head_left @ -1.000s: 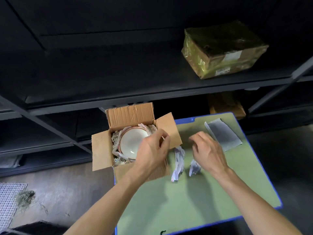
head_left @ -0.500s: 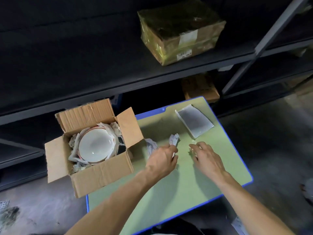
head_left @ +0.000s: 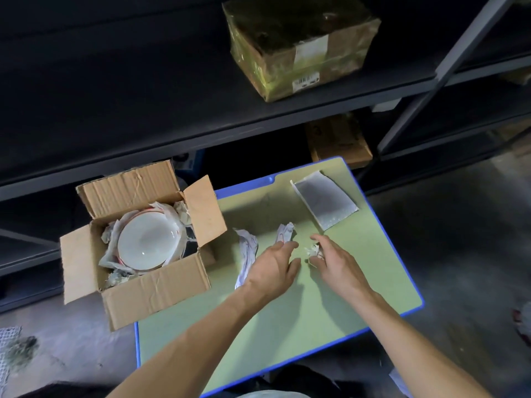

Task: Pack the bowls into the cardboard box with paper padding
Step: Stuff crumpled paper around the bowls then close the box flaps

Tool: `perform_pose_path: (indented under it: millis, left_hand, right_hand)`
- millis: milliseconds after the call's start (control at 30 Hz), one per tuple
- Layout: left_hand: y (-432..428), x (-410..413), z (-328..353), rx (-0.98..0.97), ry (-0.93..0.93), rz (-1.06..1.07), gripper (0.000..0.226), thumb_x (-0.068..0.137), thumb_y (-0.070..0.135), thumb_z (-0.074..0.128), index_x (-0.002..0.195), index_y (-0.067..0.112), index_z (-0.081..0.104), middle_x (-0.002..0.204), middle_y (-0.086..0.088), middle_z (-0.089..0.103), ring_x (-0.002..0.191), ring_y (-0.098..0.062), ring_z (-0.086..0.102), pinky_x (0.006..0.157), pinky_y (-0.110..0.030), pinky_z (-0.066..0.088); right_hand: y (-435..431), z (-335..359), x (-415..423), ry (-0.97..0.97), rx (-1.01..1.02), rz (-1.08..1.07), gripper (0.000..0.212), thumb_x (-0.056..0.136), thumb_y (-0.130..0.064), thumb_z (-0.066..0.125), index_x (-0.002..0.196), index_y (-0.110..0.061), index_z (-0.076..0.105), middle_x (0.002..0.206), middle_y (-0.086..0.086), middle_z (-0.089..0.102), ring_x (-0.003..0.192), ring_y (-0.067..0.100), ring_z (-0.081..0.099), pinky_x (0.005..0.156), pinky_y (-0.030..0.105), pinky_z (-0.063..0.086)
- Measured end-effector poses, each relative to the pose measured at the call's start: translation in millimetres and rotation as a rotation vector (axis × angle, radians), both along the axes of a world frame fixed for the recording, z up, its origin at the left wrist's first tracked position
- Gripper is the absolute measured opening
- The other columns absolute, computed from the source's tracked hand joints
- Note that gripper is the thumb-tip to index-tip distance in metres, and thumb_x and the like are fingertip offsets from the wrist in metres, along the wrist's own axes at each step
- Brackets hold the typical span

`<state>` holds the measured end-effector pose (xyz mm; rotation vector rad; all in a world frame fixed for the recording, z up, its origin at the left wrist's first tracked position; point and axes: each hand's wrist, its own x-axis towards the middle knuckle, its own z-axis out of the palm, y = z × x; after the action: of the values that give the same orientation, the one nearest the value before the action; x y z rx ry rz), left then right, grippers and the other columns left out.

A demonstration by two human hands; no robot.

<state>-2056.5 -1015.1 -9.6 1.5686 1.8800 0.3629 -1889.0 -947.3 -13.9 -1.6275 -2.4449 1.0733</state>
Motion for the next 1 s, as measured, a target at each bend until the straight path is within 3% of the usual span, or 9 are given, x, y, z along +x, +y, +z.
perform_pose_path:
  millis: [67,200,367,533,667,767,833,900,1000]
  left_hand:
    - [2,1,15,0.03,-0.134,0.09,0.04,0.103,0.038,0.042,0.138,0.018,0.047,0.115,-0.006,0.065,0.101,-0.027,0.062,0.087,-0.036,0.047]
    - [-2,-2,52,0.102,-0.312,0.23,0.025,0.1,0.042,0.047,0.114,0.024,0.056,0.09,0.005,0.067,0.079,-0.013,0.064,0.071,-0.033,0.05]
    - [-25,-23,89,0.195,-0.408,0.429,0.007,0.096,0.035,0.055,0.096,0.028,0.055,0.077,0.009,0.067,0.074,-0.008,0.064,0.069,-0.032,0.053]
    - [-51,-55,120,0.307,-0.468,0.541,0.017,0.093,0.032,0.065,0.104,0.033,0.053,0.082,0.007,0.066,0.074,-0.011,0.066,0.069,-0.032,0.054]
    - [-66,-86,125,0.37,-0.551,0.658,0.027,0.091,0.026,0.069,0.11,0.03,0.05,0.077,0.003,0.067,0.068,-0.016,0.066,0.07,-0.044,0.057]
    - [-78,-106,118,0.392,-0.52,0.711,0.03,0.09,0.035,0.07,0.111,0.029,0.051,0.078,0.002,0.07,0.071,-0.018,0.068,0.072,-0.048,0.057]
    - [-86,-116,113,0.383,-0.438,0.72,0.025,0.092,0.042,0.066,0.108,0.027,0.054,0.08,0.004,0.071,0.074,-0.013,0.068,0.073,-0.043,0.056]
    - [-96,-128,102,0.336,-0.242,0.708,0.019,0.095,0.043,0.06,0.103,0.025,0.062,0.086,0.007,0.071,0.079,-0.01,0.066,0.076,-0.038,0.054]
    - [-110,-138,79,0.311,0.043,0.629,0.016,0.096,0.028,0.058,0.1,0.02,0.072,0.096,-0.001,0.062,0.085,-0.02,0.061,0.078,-0.038,0.05]
  right_hand:
    - [0,19,-8,0.083,0.0,-0.024,0.045,0.095,-0.024,0.063,0.137,-0.024,0.048,0.121,0.0,0.066,0.11,0.022,0.06,0.088,0.031,0.045]
    - [-7,51,-24,0.212,0.085,0.025,0.021,0.092,-0.024,0.066,0.112,-0.028,0.061,0.097,-0.016,0.062,0.083,0.001,0.056,0.071,0.021,0.042]
    - [-16,91,-49,0.264,0.139,0.201,0.023,0.092,-0.031,0.064,0.112,-0.037,0.055,0.108,-0.022,0.058,0.087,0.003,0.058,0.074,0.029,0.05]
    - [-22,128,-88,0.315,0.161,0.412,0.035,0.094,-0.041,0.059,0.126,-0.045,0.047,0.122,-0.029,0.054,0.102,-0.009,0.056,0.078,0.02,0.048]
    - [-27,137,-123,0.32,0.211,0.536,0.044,0.091,-0.04,0.065,0.133,-0.041,0.049,0.125,-0.024,0.055,0.107,-0.003,0.056,0.083,0.022,0.047]
    - [-30,140,-150,0.311,0.221,0.602,0.034,0.091,-0.033,0.064,0.125,-0.036,0.056,0.12,-0.02,0.061,0.103,0.005,0.059,0.083,0.026,0.048]
    - [-30,141,-166,0.279,0.245,0.592,0.027,0.091,-0.029,0.062,0.117,-0.035,0.059,0.115,-0.018,0.064,0.101,0.01,0.062,0.081,0.032,0.049]
    - [-28,142,-179,0.187,0.28,0.584,0.025,0.093,-0.028,0.059,0.117,-0.035,0.06,0.115,-0.018,0.063,0.106,0.011,0.058,0.078,0.03,0.043]
    - [-26,142,-195,0.095,0.32,0.603,0.033,0.094,-0.029,0.059,0.126,-0.035,0.055,0.111,-0.013,0.057,0.11,0.014,0.053,0.078,0.032,0.042]
